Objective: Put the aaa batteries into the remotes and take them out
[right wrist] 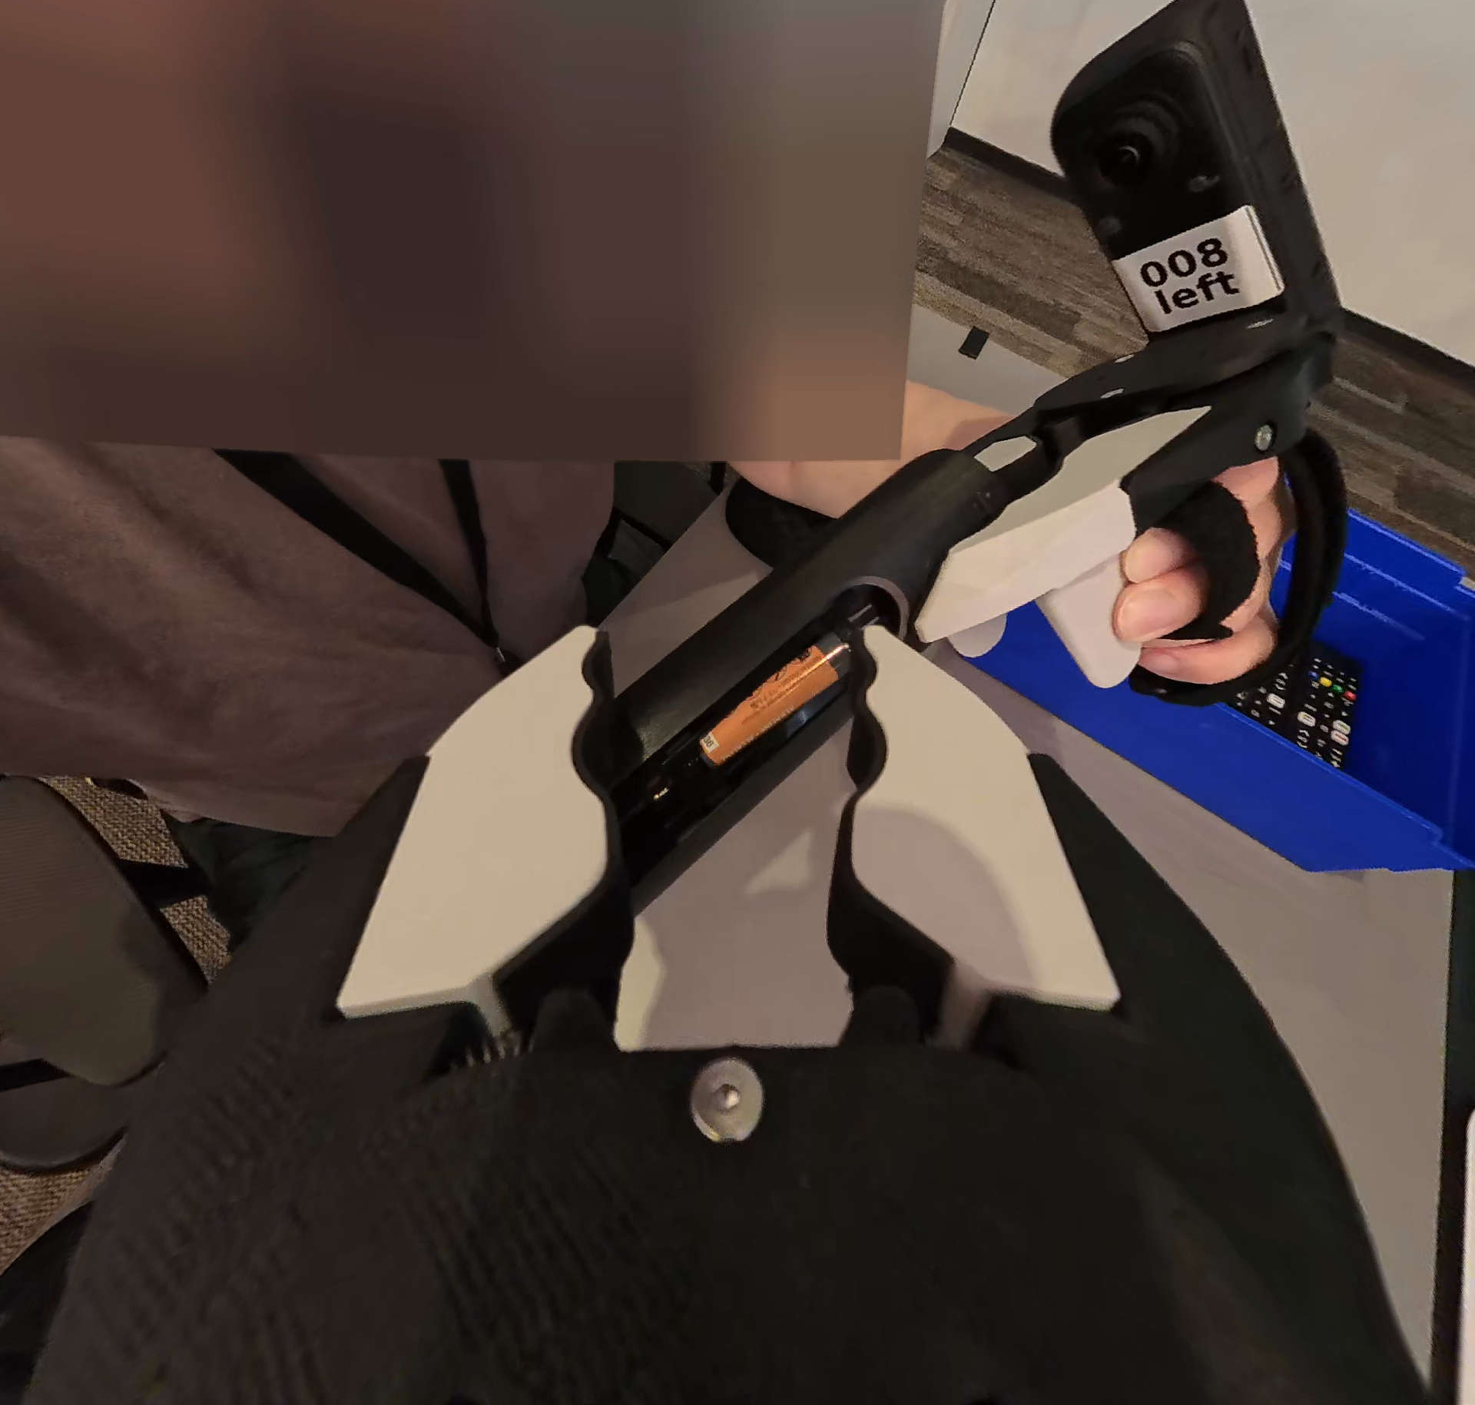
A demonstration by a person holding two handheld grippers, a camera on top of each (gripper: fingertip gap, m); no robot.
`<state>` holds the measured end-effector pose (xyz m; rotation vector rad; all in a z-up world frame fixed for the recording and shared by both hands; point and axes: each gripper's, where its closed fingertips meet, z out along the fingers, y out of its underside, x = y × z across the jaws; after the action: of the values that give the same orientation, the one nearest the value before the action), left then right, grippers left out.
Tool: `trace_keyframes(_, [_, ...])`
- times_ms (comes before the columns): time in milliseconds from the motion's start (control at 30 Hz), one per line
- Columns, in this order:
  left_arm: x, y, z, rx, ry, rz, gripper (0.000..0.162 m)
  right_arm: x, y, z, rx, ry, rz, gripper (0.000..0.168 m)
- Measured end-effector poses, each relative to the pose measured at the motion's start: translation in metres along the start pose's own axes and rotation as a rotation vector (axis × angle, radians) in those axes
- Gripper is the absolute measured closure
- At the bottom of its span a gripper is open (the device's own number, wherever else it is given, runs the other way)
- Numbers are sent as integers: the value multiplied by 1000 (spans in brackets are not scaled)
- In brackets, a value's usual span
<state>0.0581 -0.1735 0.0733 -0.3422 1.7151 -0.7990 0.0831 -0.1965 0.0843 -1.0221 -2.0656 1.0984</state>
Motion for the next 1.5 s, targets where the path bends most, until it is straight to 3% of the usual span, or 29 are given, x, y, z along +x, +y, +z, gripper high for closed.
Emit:
trace_keyframes(400, [0,1,5,-32,-17,59,139,2,1,-2,39,-36,60,116])
trace_keyframes(567, [1,10,9,-90,-29,98,139,34,-2,-29,150,113,250,114])
trace_keyframes(700, [3,7,13,-88,-22,132,139,40,-8,-51,253,105,441,129])
trace_keyframes(1033, [6,-1,12,-43,-1,116,139,22,15,-36,86,133,512,134])
trace_keyframes(1333, [2,-6,-2,97,8,2,139,11,21,-26,48,92,476,134])
trace_keyframes(1500, [13,-5,-12,168,104,-98,139,8,20,-23,56,86,464,134])
